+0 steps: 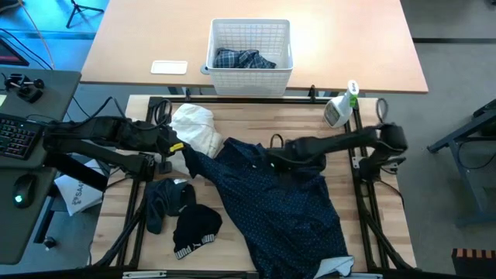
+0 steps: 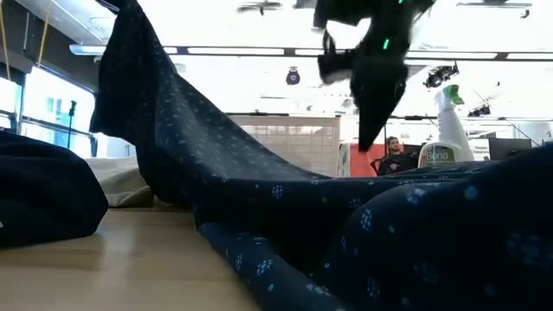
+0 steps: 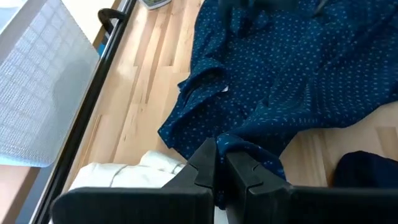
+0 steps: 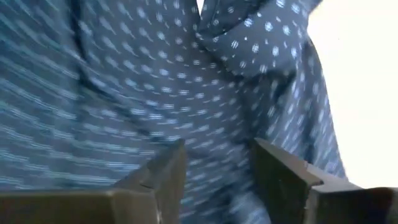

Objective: Fold laundry
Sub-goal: Fold the navy blue polo shirt

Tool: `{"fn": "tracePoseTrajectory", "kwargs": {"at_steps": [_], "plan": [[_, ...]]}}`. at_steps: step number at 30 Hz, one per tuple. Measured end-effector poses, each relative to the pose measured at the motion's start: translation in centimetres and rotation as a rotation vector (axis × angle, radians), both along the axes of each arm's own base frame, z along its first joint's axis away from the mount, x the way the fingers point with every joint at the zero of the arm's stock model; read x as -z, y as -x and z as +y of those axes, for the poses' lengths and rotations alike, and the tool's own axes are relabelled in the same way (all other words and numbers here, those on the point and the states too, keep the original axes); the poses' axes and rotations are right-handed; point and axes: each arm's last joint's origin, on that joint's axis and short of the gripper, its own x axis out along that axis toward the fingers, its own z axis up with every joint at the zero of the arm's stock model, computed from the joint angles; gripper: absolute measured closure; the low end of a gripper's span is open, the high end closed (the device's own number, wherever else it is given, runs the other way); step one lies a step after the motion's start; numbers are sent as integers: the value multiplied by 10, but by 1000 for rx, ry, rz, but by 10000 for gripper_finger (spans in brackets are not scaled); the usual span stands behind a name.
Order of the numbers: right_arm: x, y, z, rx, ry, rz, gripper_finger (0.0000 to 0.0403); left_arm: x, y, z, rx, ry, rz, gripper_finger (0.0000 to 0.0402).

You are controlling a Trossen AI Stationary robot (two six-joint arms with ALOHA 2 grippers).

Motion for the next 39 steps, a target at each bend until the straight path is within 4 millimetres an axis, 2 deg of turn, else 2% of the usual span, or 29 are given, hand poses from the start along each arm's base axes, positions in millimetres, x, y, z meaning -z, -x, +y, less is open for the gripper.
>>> {"fn": "tracePoseTrajectory", "kwargs": {"at_steps": [3, 6, 9, 11, 15, 16, 19, 22, 25, 28, 31, 34, 36, 39], "plan": [[26, -9, -20, -202, -7, 99, 210, 2, -4, 1, -60, 2, 3, 401], [50, -16, -38, -300, -21, 162, 214, 4, -10, 1, -116, 16, 9, 401], [64, -16, -55, -317, -24, 215, 241, 8, -16, 0, -157, 39, 21, 401], [67, -14, -66, -313, -28, 229, 277, 10, -21, 0, -188, 53, 29, 401], [66, -8, -92, -271, -76, 215, 379, 15, -29, 0, -254, 45, 44, 401], [66, -5, -100, -242, -85, 218, 390, 16, -31, 1, -264, 35, 47, 401], [61, 10, -135, -78, -90, 226, 386, 16, -32, 3, -303, -3, 41, 401], [45, 30, -171, 103, -75, 181, 399, 14, -30, 8, -315, -44, 43, 401], [30, 57, -208, 364, -45, 128, 396, 12, -26, 15, -316, -88, 54, 401], [19, 82, -236, 599, -55, 64, 396, 11, -23, 23, -315, -151, 81, 401], [13, 96, -247, 707, -78, 26, 401, 10, -22, 31, -319, -262, 133, 401], [7, 100, -250, 758, -69, -11, 401, 10, -19, 41, -338, -368, 196, 401], [2, 98, -248, 743, -72, -42, 400, 10, -17, 48, -351, -401, 230, 401], [-1, 88, -238, 630, -141, -86, 396, 10, -15, 56, -353, -394, 255, 401]]}}
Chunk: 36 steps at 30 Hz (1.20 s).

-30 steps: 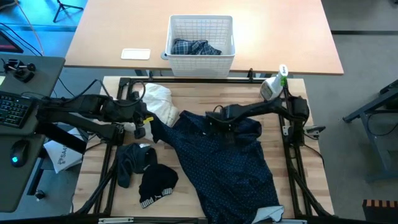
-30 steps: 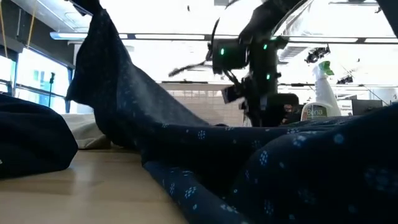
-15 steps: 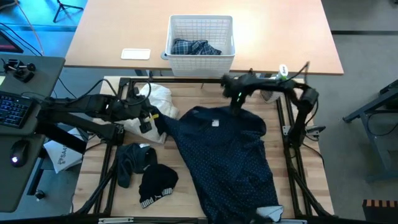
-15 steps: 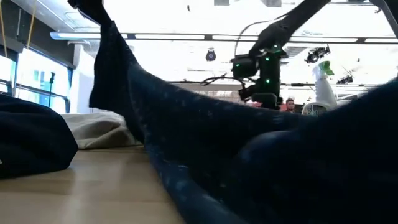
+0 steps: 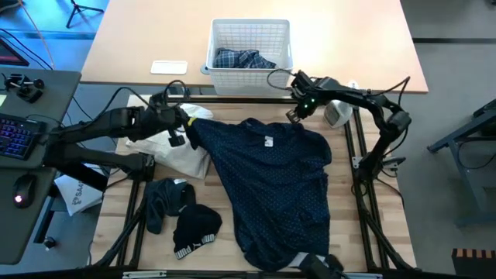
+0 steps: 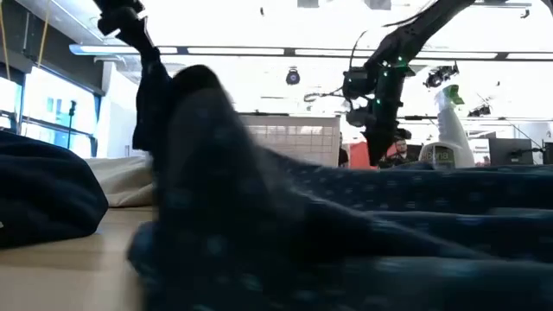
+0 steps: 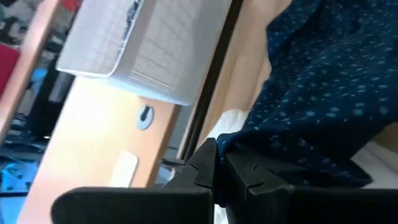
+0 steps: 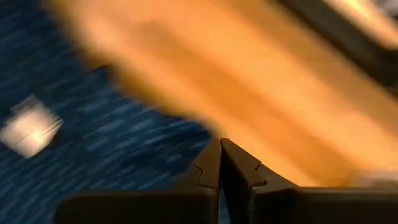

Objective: Fold laundry
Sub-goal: Fold the navy blue polo shirt

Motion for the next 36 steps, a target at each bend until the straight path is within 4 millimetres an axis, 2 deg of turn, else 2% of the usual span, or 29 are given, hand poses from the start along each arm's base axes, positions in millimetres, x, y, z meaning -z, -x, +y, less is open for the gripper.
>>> {"fn": "tracePoseTrajectory", "kwargs": {"at_steps": [3, 5, 7, 10, 13, 17, 20, 22, 24, 27, 30, 33, 36], "plan": [[-1, -10, 15, -115, -93, -66, 369, 1, 1, 5, 27, 40, 9, 401], [1, -17, 29, -224, -131, -55, 334, 1, 1, 7, 37, 73, -1, 401], [3, -21, 41, -339, -103, 32, 293, 2, 1, 8, 39, 111, -23, 401], [8, -23, 53, -397, -13, 227, 238, 2, 1, 9, 7, 149, -65, 401], [15, -24, 58, -390, -11, 271, 214, 2, 2, 10, -30, 172, -99, 401], [47, -17, 63, -379, -136, 269, 240, 1, -1, 10, -35, 161, -127, 401], [63, -5, 64, -331, -133, 358, 291, -1, -2, 11, -39, 148, -155, 401], [65, -1, 63, -320, -118, 386, 341, -2, -2, 12, -57, 128, -159, 401], [57, 1, 61, -312, -102, 388, 385, -9, -1, 13, -89, 86, -174, 401], [29, 2, 54, -249, -2, 364, 386, -29, 5, 13, -154, 5, -224, 401], [-5, 10, 45, -111, 144, 314, 396, -47, 14, 13, -233, -65, -263, 401], [-28, 20, 30, 29, 280, 203, 398, -50, 24, 15, -283, -115, -246, 401], [-35, 27, 15, 53, 283, 78, 396, -43, 31, 18, -314, -99, -221, 401]]}}
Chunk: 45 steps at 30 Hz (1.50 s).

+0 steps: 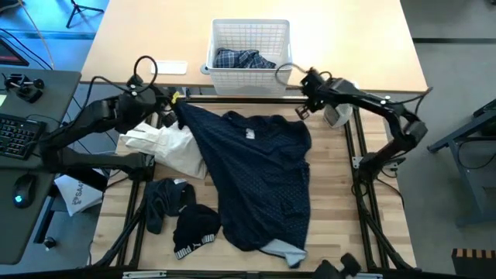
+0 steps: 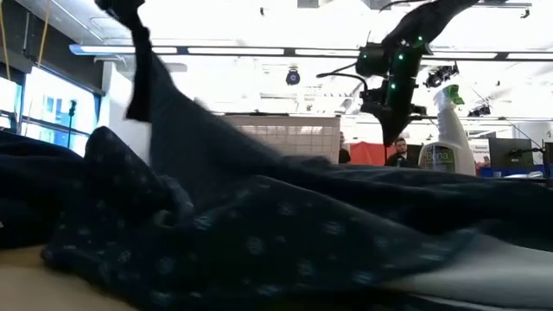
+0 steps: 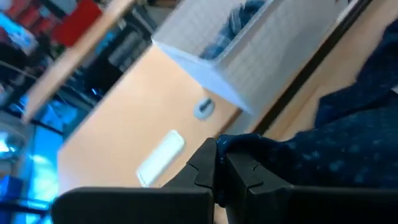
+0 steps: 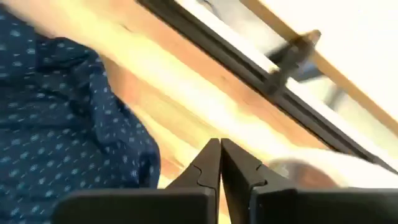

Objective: Fold laundry
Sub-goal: Fold the navy blue polo shirt

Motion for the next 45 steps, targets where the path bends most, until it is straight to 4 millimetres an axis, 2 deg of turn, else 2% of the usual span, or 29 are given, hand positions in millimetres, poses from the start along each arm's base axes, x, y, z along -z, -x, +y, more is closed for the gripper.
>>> {"fn": "tracePoseTrajectory", "kwargs": {"at_steps": [5, 11, 14, 17, 21, 25, 26, 28, 31, 35, 39, 42, 45], "plan": [[10, -7, -2, -122, -170, -130, 384, 14, -1, 3, 6, 112, -53, 401], [41, -40, 6, -213, -220, -96, 297, 23, -11, 5, 12, 223, -129, 397], [56, -56, 7, -278, -195, -82, 254, 24, -14, 6, -9, 256, -165, 379], [70, -66, 5, -325, -178, -71, 237, 26, -13, 7, -52, 345, -252, 351], [89, -69, 0, -342, -175, -9, 266, 26, -3, 10, -188, 491, -358, 319], [102, -68, -3, -364, -243, -7, 348, 13, -1, 12, -171, 523, -443, 305], [102, -67, -3, -368, -251, -7, 374, 8, -2, 12, -155, 511, -467, 303], [98, -64, 0, -376, -267, 8, 392, -2, -2, 13, -124, 484, -502, 302], [77, -56, 13, -388, -283, 38, 392, -16, 1, 12, -143, 453, -491, 302], [42, -42, 39, -478, -351, 33, 397, -36, 15, 7, -211, 388, -418, 302], [20, -35, 56, -539, -430, -73, 400, -34, 17, 9, -224, 516, -373, 302], [14, -40, 63, -590, -422, -127, 400, -27, 0, 20, -124, 581, -374, 302], [13, -48, 71, -661, -411, -160, 401, -12, -35, 39, 13, 592, -388, 302]]}}
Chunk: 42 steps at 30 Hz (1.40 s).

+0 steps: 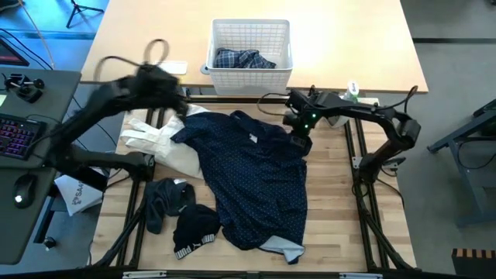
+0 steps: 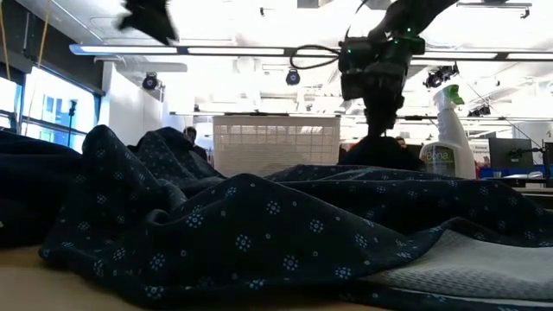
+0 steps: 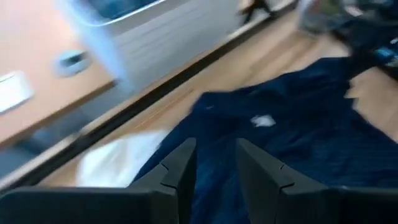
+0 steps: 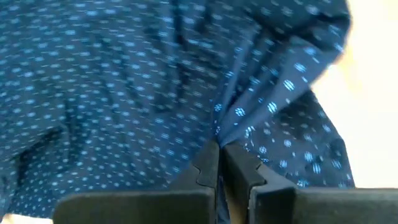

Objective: Fold laundry
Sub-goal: Fold the navy blue polo shirt

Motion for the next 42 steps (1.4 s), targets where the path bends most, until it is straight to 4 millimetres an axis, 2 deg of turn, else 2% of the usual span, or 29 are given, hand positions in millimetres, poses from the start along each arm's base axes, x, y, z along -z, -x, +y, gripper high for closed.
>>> {"fn": "tracePoseTrajectory", "kwargs": {"at_steps": [4, 10, 14, 18, 22, 25, 28, 31, 33, 36, 37, 39, 42], "plan": [[0, -8, 16, -50, -8, 1, 401, 42, -44, 30, 86, 98, 83, 294], [-2, -9, 48, -96, -64, 90, 402, 110, -79, 69, 149, 211, 303, 250], [-8, -7, 69, -132, -76, 116, 402, 138, -92, 92, 210, 282, 294, 218], [-15, -8, 79, -133, -47, 91, 402, 166, -108, 111, 311, 306, 253, 194], [-17, -7, 81, -101, -23, 93, 402, 194, -118, 119, 381, 304, 323, 186], [-17, -8, 81, -70, -32, 97, 403, 212, -120, 118, 359, 327, 430, 186], [-18, -8, 81, -62, -33, 92, 403, 223, -122, 115, 342, 325, 528, 193], [-18, -9, 80, -61, -31, 86, 403, 231, -125, 111, 402, 320, 590, 224], [-18, -9, 80, -62, -31, 84, 403, 234, -125, 109, 440, 321, 613, 263], [-18, -9, 80, -64, -28, 84, 403, 235, -124, 106, 475, 332, 640, 352], [-18, -9, 79, -60, -22, 87, 403, 233, -123, 105, 480, 333, 643, 375], [-20, -5, 79, -30, 5, 100, 403, 222, -121, 101, 472, 317, 646, 389], [-36, 7, 81, 27, 37, 64, 403, 188, -112, 88, 452, 242, 653, 397]]}}
